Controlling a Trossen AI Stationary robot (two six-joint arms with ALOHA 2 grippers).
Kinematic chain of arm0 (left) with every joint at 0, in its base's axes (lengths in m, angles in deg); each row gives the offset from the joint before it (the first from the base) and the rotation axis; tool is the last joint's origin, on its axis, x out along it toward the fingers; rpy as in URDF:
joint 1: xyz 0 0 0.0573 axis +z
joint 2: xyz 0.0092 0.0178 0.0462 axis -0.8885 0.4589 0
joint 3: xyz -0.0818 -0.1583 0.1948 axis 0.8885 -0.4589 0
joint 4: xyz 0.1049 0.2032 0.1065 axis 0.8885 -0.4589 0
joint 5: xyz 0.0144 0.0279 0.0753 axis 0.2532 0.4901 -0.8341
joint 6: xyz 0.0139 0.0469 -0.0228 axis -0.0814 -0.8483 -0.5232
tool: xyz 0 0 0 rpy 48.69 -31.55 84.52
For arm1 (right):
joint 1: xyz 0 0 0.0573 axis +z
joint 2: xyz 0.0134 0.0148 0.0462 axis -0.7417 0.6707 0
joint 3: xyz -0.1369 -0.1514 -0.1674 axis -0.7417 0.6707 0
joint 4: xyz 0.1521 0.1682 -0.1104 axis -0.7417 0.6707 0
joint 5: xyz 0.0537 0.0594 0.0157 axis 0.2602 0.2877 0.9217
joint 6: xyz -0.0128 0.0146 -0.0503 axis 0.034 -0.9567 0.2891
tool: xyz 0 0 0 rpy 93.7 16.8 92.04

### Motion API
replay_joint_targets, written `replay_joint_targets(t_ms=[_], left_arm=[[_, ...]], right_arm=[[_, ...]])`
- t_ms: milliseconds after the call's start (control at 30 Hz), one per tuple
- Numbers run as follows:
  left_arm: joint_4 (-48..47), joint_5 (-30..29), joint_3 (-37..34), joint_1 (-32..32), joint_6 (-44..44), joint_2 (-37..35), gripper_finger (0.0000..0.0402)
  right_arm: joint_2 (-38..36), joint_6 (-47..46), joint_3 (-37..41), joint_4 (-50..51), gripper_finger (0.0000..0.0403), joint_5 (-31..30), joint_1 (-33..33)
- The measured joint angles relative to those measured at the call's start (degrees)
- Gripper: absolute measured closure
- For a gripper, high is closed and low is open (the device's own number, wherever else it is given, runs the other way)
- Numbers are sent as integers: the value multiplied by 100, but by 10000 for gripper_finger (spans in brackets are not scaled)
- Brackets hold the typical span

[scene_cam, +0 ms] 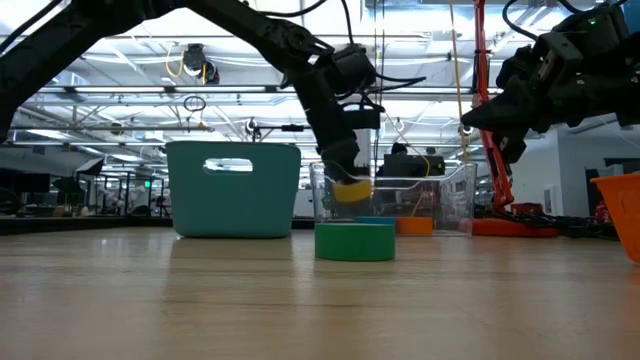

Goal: Pick and place Stapler, Stapler remover, tape
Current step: Put the yellow tape into the transparent bin, then put the green tape into the transparent bin

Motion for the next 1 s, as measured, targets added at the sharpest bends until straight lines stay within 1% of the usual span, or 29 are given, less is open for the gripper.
replay_joint_targets(t_ms=[100, 200, 433, 567, 733, 900, 1000], left_arm=[[92, 10, 0, -4, -179, 0, 311], [166, 10, 0, -4, -313, 0, 299], [215, 16, 0, 3, -398, 0, 295], [215, 168, 0, 17, -387, 0, 294], [245, 165, 0, 17, -408, 0, 290], [283, 146, 0, 17, -439, -2, 254], [282, -341, 3, 4, -518, -36, 230]], right_arm=[[0, -45, 0, 0, 399, 2, 0], [0, -134, 0, 0, 399, 2, -1], [0, -141, 0, 0, 399, 4, 0], [0, -143, 0, 0, 399, 4, -1], [0, -143, 0, -1, 399, 5, -1], [0, -143, 0, -2, 399, 6, 0], [0, -143, 0, -2, 399, 6, 0]])
